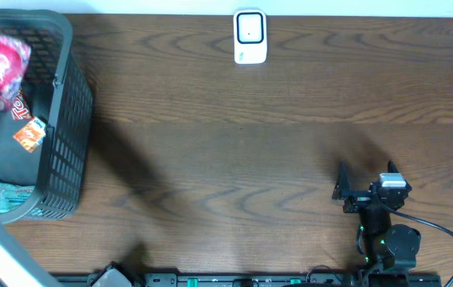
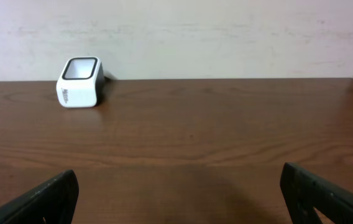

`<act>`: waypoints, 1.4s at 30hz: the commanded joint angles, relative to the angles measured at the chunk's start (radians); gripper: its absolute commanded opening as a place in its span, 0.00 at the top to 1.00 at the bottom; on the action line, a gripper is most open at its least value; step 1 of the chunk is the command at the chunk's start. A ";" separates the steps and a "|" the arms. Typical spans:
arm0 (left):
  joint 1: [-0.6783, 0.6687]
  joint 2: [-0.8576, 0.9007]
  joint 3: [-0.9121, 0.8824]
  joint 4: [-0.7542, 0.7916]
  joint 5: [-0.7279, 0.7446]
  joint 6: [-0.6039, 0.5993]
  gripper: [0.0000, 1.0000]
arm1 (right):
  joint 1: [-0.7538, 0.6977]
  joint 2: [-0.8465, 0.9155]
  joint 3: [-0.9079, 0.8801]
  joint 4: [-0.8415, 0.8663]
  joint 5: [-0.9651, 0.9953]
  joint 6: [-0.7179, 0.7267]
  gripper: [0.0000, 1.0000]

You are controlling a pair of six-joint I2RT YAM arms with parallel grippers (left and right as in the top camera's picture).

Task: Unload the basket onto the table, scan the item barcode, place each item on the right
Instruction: 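Grasp the purple candy bag with the left gripper and lift, then carry the bag to the scanner and release it on the table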

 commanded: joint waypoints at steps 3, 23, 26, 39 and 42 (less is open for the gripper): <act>-0.135 -0.161 0.011 0.019 0.048 -0.095 0.93 | 0.007 -0.003 -0.004 0.000 0.009 -0.011 0.01; -1.214 0.200 0.002 -0.089 -0.327 0.055 0.93 | 0.007 -0.003 -0.004 0.000 0.009 -0.011 0.01; -1.300 0.322 0.002 -0.071 -0.341 0.045 0.93 | 0.007 -0.003 -0.004 -0.001 0.009 -0.011 0.01; -1.394 0.690 0.002 -0.034 -0.336 -0.062 0.57 | 0.007 -0.003 -0.004 0.000 0.009 -0.011 0.01; -1.392 0.685 0.004 -0.033 -0.331 -0.062 0.18 | 0.007 -0.003 -0.004 -0.001 0.009 -0.011 0.01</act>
